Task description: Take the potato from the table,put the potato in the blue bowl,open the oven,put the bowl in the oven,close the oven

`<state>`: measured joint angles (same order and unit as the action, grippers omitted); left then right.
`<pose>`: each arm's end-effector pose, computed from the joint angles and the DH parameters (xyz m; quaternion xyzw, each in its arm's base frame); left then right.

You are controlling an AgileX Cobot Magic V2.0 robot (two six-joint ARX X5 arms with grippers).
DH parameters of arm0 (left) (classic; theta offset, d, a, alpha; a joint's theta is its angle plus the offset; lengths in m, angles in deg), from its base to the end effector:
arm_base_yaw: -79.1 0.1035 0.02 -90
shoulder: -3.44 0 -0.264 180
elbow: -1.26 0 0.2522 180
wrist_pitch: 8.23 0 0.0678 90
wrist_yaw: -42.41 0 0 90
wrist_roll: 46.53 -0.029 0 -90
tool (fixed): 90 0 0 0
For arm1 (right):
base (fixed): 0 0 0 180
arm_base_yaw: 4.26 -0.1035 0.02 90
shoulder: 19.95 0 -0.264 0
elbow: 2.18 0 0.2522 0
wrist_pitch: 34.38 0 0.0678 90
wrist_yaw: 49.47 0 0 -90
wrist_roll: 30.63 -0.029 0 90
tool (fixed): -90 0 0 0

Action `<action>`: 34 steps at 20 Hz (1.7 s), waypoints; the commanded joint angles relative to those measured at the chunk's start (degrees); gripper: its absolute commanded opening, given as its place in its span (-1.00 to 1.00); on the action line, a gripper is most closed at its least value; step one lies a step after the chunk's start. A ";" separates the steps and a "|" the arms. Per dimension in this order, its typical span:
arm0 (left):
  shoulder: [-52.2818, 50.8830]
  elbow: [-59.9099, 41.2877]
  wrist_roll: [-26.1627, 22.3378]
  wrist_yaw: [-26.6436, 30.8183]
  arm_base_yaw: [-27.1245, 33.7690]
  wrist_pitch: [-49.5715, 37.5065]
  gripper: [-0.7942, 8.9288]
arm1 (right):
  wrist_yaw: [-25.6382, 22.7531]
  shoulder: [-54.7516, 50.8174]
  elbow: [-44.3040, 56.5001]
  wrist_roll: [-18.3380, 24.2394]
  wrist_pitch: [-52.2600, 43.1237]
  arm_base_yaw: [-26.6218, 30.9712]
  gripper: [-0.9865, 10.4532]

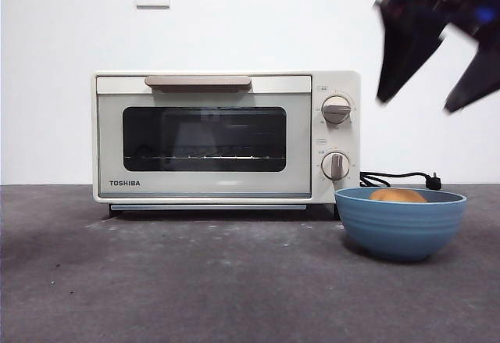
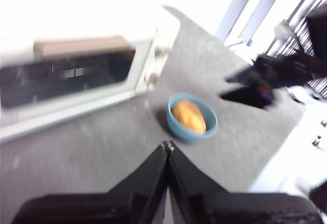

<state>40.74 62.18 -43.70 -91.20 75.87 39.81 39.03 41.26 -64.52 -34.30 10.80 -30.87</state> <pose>0.1206 -0.0268 0.3278 -0.0951 0.2080 -0.3835 0.8948 0.1922 0.0954 0.2725 -0.0621 0.3701 0.1898 0.9073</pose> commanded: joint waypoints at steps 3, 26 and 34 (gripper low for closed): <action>11.26 0.28 3.21 4.98 -3.65 -14.21 -0.85 | 0.07 -9.01 0.42 -0.98 5.66 -0.07 -0.05; 53.57 18.91 -3.15 21.73 -13.66 -30.36 -0.85 | 0.02 -17.07 0.42 -1.88 11.02 -0.07 -0.06; 53.68 18.91 -6.08 22.45 -17.38 -17.55 -0.85 | -0.02 -17.07 0.42 -1.84 10.93 -0.07 -0.06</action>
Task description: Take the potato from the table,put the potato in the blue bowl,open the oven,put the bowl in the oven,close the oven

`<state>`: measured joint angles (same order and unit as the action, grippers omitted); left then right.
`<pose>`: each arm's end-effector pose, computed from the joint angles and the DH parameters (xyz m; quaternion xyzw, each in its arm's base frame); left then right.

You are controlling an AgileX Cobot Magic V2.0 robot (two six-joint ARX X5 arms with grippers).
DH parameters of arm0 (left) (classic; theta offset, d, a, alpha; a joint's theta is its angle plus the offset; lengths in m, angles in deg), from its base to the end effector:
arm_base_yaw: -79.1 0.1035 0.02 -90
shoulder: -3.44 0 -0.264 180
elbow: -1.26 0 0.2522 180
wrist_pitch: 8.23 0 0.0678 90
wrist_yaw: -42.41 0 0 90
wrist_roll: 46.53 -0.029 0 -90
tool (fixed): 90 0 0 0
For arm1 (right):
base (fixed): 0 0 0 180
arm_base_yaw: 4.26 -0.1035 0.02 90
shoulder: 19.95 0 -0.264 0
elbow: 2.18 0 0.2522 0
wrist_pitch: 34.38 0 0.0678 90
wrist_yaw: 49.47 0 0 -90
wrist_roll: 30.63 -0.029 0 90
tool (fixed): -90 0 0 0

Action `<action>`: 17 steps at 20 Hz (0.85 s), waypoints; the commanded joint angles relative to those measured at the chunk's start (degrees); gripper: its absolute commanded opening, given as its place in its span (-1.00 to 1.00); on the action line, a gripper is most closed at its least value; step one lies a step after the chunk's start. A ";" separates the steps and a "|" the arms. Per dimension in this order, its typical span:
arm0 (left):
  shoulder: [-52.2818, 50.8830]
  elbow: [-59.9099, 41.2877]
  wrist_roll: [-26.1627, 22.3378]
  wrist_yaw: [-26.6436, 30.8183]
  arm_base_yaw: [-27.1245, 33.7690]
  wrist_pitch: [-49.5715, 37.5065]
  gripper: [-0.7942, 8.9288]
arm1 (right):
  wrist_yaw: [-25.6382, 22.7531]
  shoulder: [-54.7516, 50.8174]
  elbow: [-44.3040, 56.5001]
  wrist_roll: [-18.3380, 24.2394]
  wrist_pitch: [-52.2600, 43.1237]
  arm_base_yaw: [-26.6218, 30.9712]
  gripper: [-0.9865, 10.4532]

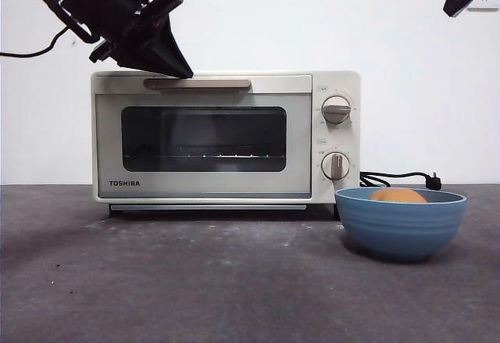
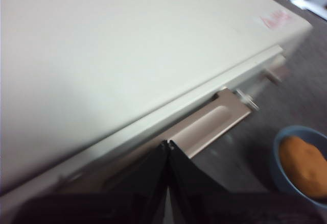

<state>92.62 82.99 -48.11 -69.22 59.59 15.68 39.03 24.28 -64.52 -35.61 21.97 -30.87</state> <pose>0.3237 -0.1260 0.2855 0.0074 0.2655 -0.3420 0.9014 0.1314 0.0650 0.3061 -0.0394 0.3264 0.1914 0.9248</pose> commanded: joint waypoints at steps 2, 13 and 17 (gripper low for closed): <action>1.42 -1.90 -1.64 0.44 -2.25 11.02 -0.85 | -0.11 -0.09 0.42 -0.52 -0.28 -0.07 -0.06; -0.33 -1.90 -1.62 -0.37 -6.23 31.12 -0.85 | -0.33 -0.09 0.42 -4.02 -0.22 -0.07 -0.06; -2.47 -1.90 -1.68 -2.36 -6.40 31.82 -0.85 | -0.42 0.00 0.42 -6.14 -0.09 0.00 -0.06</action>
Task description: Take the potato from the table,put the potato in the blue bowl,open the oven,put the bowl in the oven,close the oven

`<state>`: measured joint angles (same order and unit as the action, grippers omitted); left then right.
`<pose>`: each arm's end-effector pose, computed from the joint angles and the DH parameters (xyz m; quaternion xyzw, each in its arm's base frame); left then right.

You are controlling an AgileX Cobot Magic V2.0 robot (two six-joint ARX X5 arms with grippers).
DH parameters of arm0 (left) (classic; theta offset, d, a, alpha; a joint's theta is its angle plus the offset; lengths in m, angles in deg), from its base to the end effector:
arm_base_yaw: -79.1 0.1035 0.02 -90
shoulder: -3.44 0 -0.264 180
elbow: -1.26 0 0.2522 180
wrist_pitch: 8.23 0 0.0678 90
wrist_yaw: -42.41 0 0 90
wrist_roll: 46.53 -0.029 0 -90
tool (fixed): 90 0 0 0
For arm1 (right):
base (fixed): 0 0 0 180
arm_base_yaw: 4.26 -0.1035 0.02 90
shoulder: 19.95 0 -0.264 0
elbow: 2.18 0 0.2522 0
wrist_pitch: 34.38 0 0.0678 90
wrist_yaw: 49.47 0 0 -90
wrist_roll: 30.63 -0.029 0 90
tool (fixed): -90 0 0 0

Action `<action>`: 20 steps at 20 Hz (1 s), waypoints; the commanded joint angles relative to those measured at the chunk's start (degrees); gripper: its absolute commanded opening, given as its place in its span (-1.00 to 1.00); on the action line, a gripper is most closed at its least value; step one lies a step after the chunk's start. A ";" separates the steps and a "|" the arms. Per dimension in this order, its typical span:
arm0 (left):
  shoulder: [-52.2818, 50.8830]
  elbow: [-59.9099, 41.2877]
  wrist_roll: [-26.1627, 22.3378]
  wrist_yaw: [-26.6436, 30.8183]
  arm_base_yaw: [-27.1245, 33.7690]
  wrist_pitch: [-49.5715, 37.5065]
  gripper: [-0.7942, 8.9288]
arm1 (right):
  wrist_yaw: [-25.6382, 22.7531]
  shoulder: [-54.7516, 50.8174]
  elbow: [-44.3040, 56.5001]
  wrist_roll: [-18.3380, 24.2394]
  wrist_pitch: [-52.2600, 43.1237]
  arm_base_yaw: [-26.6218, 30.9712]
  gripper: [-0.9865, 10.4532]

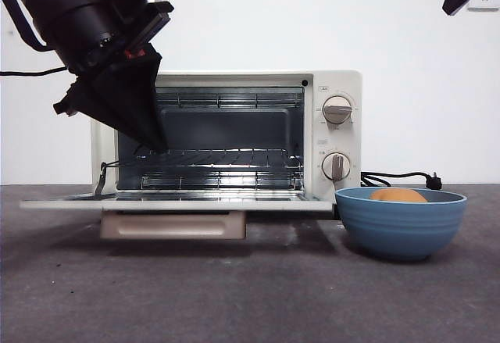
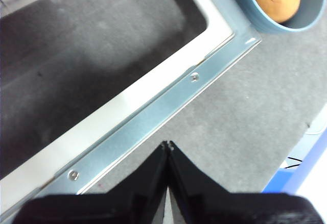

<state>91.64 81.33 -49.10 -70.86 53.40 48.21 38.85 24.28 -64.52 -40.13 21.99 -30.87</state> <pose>0.2671 -0.1413 0.2464 0.0286 0.5260 -0.3623 0.7689 0.1314 0.0649 0.3061 -0.0034 0.3336 0.1769 0.9260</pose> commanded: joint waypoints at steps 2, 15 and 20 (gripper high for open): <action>-4.85 -0.24 -0.68 -0.66 -0.09 -1.81 -0.85 | -0.17 0.59 0.42 -3.26 0.17 0.50 -0.06; -41.92 -0.24 -0.09 3.78 0.26 1.38 -0.85 | 6.97 25.05 0.42 -1.49 -5.66 12.81 -0.18; -48.09 -0.24 -0.02 3.80 0.26 3.58 -0.85 | 7.74 33.83 0.42 -1.03 -10.49 13.35 -0.35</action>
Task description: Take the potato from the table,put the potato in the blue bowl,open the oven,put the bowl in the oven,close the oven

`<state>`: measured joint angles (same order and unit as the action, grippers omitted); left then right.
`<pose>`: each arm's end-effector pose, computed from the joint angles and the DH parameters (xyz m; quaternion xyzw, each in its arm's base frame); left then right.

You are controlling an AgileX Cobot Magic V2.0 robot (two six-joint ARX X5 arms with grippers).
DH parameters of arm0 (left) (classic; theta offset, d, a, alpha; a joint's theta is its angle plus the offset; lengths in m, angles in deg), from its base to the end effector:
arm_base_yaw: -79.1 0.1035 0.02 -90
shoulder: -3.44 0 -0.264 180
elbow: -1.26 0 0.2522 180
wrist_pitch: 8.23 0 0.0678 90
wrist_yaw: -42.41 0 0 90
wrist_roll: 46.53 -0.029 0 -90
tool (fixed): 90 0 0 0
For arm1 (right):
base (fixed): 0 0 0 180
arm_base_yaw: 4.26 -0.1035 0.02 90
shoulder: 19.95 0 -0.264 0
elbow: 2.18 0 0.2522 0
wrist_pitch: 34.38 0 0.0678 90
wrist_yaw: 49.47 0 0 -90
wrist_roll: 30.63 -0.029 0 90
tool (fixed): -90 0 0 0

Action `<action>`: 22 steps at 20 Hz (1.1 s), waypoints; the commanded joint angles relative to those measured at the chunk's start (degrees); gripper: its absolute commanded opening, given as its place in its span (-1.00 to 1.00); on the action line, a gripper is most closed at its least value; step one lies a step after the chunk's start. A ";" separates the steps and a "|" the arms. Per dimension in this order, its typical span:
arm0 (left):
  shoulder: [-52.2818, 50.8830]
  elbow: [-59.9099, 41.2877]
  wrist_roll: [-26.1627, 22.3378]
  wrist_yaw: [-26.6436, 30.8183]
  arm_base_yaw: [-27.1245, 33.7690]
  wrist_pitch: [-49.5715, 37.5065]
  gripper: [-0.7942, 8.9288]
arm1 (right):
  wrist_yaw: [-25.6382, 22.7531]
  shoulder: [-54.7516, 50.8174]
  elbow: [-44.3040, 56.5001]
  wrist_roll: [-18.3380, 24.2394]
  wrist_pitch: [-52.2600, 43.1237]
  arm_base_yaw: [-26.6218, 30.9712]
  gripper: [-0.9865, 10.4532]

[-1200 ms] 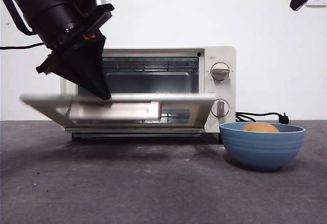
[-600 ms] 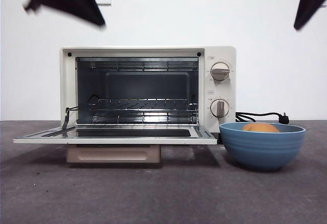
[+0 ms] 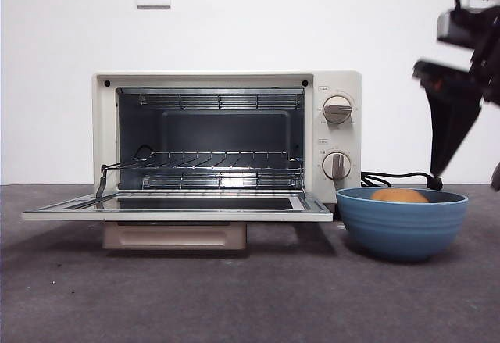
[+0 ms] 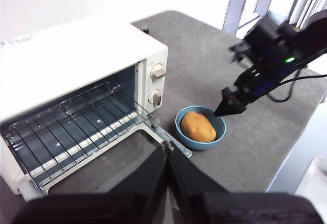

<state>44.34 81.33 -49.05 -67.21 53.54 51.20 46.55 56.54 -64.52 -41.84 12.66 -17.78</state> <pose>0.0907 -0.0542 0.4027 0.0291 0.1673 -0.3819 0.9085 0.2418 0.0613 0.2139 0.0497 0.5197 0.0958 0.8475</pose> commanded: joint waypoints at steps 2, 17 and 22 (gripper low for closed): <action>-1.38 -0.24 -0.07 0.17 0.13 2.25 -0.85 | 0.04 3.69 0.42 0.68 -2.84 0.98 -0.35; -1.38 -0.24 -0.09 0.22 0.13 6.73 -0.85 | 3.13 9.22 0.42 1.42 -6.23 1.07 -0.86; -1.31 -0.24 -0.48 3.19 0.15 6.75 -0.85 | 4.57 4.07 -0.28 0.48 -4.57 -0.17 -0.86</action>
<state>43.10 81.33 -49.10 -64.39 53.54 58.00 50.66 60.94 -64.65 -40.92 8.50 -17.67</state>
